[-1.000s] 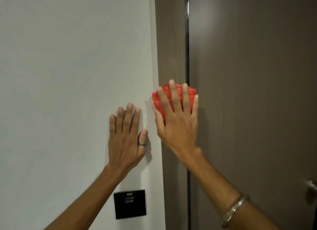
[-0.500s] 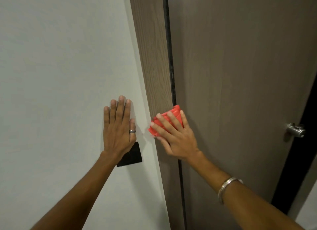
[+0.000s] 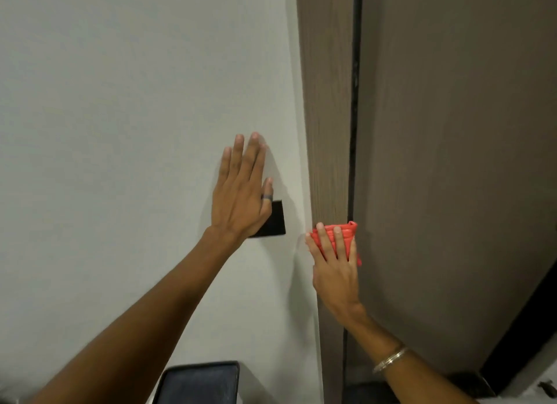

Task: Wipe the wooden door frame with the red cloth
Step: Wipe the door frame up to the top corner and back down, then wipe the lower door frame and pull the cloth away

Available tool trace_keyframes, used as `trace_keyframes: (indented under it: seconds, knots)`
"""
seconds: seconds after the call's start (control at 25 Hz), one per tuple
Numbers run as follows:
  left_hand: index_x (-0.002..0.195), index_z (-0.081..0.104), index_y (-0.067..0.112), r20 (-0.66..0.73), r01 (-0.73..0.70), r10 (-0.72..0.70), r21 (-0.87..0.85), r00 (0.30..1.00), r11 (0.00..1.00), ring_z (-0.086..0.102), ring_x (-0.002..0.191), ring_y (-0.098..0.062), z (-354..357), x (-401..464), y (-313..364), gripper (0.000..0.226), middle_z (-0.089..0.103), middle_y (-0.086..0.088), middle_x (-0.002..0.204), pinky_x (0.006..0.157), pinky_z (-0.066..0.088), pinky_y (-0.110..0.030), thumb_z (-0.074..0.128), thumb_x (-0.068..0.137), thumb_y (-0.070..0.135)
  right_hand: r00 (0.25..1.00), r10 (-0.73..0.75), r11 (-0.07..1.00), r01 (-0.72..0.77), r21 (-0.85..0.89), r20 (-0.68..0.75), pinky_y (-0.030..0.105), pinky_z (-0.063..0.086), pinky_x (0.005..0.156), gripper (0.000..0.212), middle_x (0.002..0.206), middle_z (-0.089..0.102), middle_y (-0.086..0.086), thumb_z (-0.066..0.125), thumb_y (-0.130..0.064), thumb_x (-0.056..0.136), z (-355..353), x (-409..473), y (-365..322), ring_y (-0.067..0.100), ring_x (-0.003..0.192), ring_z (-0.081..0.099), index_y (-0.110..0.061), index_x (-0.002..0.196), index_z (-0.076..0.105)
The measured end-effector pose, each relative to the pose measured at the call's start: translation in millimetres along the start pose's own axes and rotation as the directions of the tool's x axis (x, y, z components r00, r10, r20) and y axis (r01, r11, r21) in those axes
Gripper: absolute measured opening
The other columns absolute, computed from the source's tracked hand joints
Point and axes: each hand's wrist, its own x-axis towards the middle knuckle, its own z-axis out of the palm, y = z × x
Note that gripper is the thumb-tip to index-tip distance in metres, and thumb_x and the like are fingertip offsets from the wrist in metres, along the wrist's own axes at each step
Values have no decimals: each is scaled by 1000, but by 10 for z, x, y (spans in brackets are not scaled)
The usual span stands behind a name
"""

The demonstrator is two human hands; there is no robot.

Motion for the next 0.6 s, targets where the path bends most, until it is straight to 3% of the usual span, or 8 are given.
trace_keyframes:
  seconds: [0.08, 0.12, 0.2, 0.28, 0.32, 0.4, 0.48, 0.6]
  knots:
    - [162, 25, 10, 25, 52, -48, -169, 999, 984, 5, 162, -29, 73, -479, 133, 62, 17, -11, 173, 133, 4, -44, 39, 106, 33, 962, 200, 905, -254, 341, 184, 59, 39, 118, 78, 169, 34, 3, 77, -1, 81, -127, -389, 48, 39, 156, 29, -24, 151, 53]
    - [159, 33, 13, 73, 109, -92, -294, 993, 950, 9, 162, -27, 131, -815, 235, 57, 24, -9, 171, 133, 8, -43, 40, 106, 33, 856, 372, 654, -516, 553, 359, 53, 49, 113, 76, 167, 36, -2, 75, 3, 83, -246, -556, 8, 37, 154, 37, -26, 150, 54]
    - [150, 44, 20, 301, 337, -200, -522, 932, 783, 28, 156, -20, 231, -1571, 465, 46, 40, -4, 163, 130, 23, -42, 41, 106, 35, 440, 469, -245, -768, 591, 766, 41, 62, 88, 69, 147, 57, -1, 71, 6, 82, -499, -800, -161, 27, 125, 63, -25, 142, 56]
    - [144, 48, 26, 680, 719, -265, -565, 683, 405, 46, 139, -16, 287, -2209, 701, 41, 49, -1, 153, 120, 38, -40, 41, 106, 40, 224, 300, -774, -511, 374, 927, 35, 63, 71, 45, 104, 76, 7, 63, 1, 75, -638, -1006, -300, 21, 87, 74, -11, 119, 64]
    - [137, 51, 28, 856, 896, -264, -426, 444, 124, 52, 130, -18, 297, -2441, 798, 40, 53, -3, 148, 111, 45, -39, 40, 104, 48, 188, 232, -874, -391, 290, 954, 36, 62, 73, 34, 87, 77, 7, 60, -4, 72, -712, -1079, -395, 20, 79, 73, -9, 105, 69]
    - [124, 59, 22, 997, 936, -83, -31, 2, -350, 64, 118, -31, 341, -2765, 871, 56, 65, -10, 133, 96, 53, -47, 32, 100, 65, 112, 195, -923, -314, 221, 974, 39, 57, 83, 19, 78, 75, 6, 58, -9, 75, -772, -1224, -668, 22, 78, 70, -11, 86, 73]
    - [123, 68, 14, 983, 779, 123, 182, -135, -600, 73, 110, -36, 403, -3089, 811, 77, 75, -15, 123, 86, 60, -54, 21, 100, 71, 54, 201, -852, -483, 202, 978, 43, 54, 89, 18, 86, 78, 8, 57, -15, 86, -731, -1442, -1028, 26, 81, 73, -13, 86, 74]
    - [119, 74, 18, 966, 667, 126, 248, -227, -702, 75, 107, -36, 446, -3583, 532, 82, 79, -15, 115, 88, 60, -57, 19, 97, 75, -15, 122, -675, -734, 72, 992, 44, 58, 95, 28, 114, 80, 11, 64, -36, 98, -540, -1836, -1543, 28, 104, 77, -15, 111, 78]
